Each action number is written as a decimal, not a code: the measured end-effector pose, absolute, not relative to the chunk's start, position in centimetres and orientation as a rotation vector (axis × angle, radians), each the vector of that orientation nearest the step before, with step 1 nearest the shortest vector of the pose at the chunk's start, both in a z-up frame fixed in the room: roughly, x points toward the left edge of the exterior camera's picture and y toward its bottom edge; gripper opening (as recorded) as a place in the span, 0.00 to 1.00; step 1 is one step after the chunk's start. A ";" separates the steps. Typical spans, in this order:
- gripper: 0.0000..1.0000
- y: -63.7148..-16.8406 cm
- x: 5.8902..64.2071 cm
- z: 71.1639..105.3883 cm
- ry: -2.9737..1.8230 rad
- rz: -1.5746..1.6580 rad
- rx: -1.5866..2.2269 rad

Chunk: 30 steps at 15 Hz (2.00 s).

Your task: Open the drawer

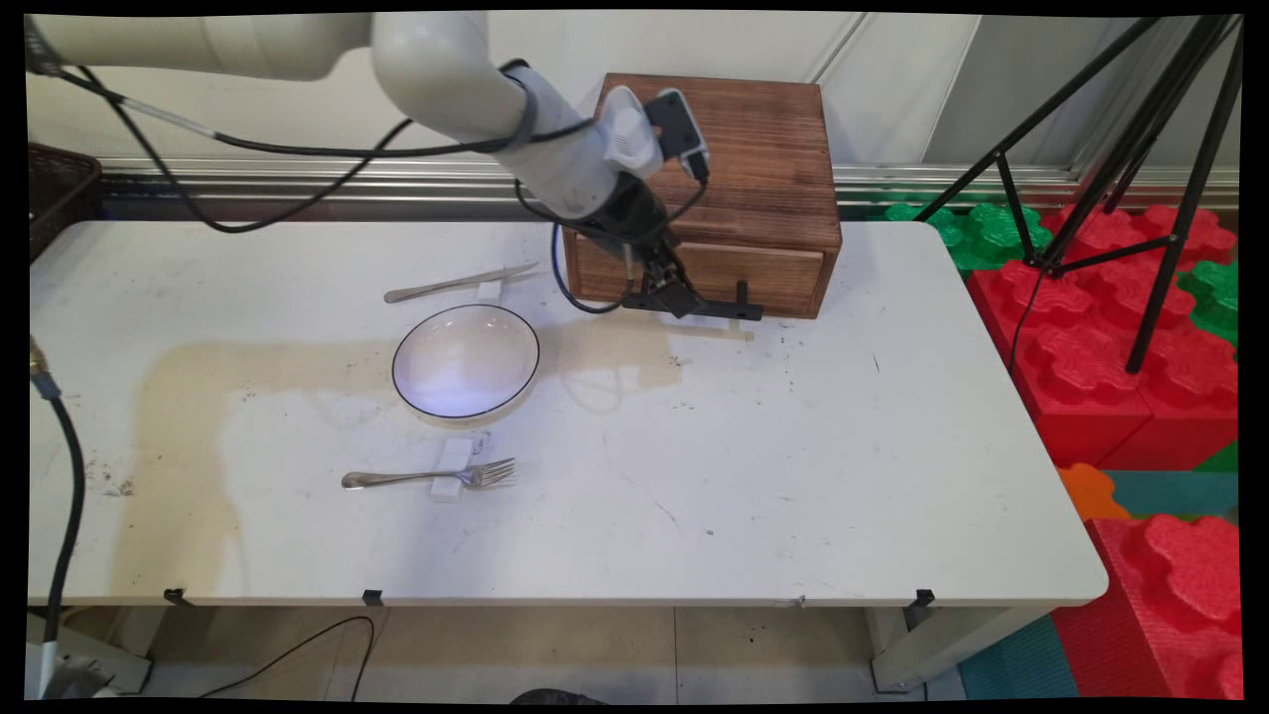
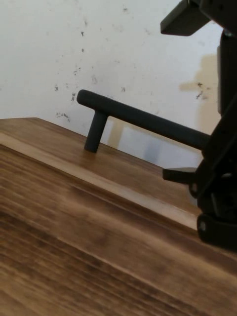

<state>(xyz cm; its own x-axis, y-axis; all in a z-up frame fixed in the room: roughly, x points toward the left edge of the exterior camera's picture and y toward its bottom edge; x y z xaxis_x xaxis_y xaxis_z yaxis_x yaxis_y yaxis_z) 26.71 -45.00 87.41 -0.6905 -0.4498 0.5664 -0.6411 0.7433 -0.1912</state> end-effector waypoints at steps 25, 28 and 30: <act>1.00 -48.6 23.2 79.9 -2.510 0.413 0.791; 1.00 -48.5 23.0 79.6 -2.511 0.399 0.794; 1.00 -48.4 22.8 79.6 -2.511 0.389 0.796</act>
<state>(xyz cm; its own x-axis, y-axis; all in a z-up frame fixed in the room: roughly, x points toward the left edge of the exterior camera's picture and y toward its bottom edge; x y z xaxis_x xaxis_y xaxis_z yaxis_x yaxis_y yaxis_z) 22.79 -48.37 79.55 -0.7188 -0.4645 0.5172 -0.5992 0.7912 -0.1222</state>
